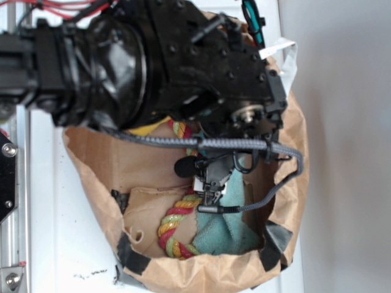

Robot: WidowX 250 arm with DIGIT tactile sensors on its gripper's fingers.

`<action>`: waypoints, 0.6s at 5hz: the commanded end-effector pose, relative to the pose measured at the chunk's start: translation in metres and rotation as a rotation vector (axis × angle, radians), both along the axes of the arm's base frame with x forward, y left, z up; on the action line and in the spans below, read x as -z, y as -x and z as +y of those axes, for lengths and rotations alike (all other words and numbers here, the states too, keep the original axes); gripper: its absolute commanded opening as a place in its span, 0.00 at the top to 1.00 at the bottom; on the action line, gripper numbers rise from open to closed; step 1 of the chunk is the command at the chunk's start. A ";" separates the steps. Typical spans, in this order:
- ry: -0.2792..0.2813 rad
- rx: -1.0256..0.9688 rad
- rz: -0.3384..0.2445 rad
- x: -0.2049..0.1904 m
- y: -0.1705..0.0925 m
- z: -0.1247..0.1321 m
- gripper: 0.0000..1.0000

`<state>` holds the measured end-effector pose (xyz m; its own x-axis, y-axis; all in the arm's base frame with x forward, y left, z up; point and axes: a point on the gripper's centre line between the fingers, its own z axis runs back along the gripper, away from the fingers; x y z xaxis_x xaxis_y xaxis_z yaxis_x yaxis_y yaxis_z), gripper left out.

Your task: Grab the green ball.

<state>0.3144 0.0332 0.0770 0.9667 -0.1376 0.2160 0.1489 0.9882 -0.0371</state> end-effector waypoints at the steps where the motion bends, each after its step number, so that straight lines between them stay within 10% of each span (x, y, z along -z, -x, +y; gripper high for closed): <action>1: -0.012 -0.024 -0.039 -0.013 -0.006 0.008 0.00; 3: -0.120 -0.018 -0.035 0.019 -0.017 0.013 0.00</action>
<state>0.3258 0.0447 0.0473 0.9670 -0.1496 0.2061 0.1377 0.9879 0.0711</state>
